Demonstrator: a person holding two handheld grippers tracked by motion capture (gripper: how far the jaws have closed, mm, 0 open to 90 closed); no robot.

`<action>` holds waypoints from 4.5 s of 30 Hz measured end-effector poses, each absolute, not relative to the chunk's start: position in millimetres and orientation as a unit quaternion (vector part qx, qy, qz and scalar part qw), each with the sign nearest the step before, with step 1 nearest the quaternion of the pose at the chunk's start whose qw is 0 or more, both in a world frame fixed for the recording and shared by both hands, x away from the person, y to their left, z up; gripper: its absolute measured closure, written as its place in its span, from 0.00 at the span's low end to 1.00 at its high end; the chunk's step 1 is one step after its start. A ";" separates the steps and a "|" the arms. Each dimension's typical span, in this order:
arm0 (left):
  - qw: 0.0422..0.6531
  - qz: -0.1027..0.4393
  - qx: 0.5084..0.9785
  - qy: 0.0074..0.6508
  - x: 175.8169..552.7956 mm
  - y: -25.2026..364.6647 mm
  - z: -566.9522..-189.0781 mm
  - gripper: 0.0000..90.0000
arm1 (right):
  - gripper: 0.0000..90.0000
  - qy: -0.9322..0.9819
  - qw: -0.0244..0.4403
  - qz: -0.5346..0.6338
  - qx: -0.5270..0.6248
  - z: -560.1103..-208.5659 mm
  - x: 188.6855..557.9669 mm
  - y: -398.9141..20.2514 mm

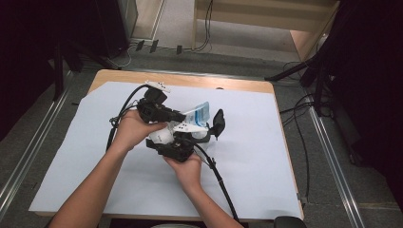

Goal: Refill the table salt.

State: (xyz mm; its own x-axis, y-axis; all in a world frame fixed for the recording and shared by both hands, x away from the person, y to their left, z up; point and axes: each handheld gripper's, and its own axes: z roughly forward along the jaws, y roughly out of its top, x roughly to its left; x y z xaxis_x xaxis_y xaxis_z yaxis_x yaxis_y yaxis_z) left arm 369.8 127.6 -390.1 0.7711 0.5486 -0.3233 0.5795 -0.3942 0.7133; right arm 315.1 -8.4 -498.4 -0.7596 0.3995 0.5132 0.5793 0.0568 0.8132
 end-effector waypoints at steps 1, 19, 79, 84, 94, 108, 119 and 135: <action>0.434 -0.017 0.835 0.338 369.9 127.6 -390.2 0.93 | 0.71 -0.723 0.076 -0.597 -0.339 -498.4 315.1 -8.4; 0.433 -0.018 0.832 0.347 370.8 127.8 -390.9 0.94 | 0.67 -0.738 0.070 -0.587 -0.327 -495.7 316.2 -6.3; 0.440 -0.008 0.831 0.340 367.7 127.4 -387.2 0.93 | 0.72 -0.718 0.082 -0.604 -0.336 -494.2 317.5 -6.6; 0.440 -0.008 0.831 0.340 367.7 127.5 -387.3 0.93 | 0.72 -0.718 0.082 -0.604 -0.336 -494.2 317.5 -6.5; 0.441 -0.008 0.831 0.340 367.7 127.3 -387.3 0.93 | 0.72 -0.719 0.081 -0.603 -0.335 -494.0 317.7 -6.8; 0.445 -0.003 0.829 0.340 367.2 127.1 -386.9 0.93 | 0.72 -0.716 0.083 -0.606 -0.337 -493.8 317.8 -6.7; 0.448 0.000 0.827 0.340 367.7 126.7 -387.2 0.94 | 0.72 -0.711 0.088 -0.610 -0.340 -494.0 319.3 -7.5; 0.452 0.003 0.824 0.341 368.1 127.3 -387.3 0.94 | 0.72 -0.712 0.087 -0.609 -0.340 -493.9 321.1 -7.4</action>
State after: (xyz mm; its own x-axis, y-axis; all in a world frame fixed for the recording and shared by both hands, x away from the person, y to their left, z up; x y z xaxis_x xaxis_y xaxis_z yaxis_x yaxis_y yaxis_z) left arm 368.1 127.3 -387.3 0.7668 0.5650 -0.3047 0.5603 -0.3574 0.7473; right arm 321.1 -7.4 -493.9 -0.7538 0.3780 0.5375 0.5895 0.0276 0.8073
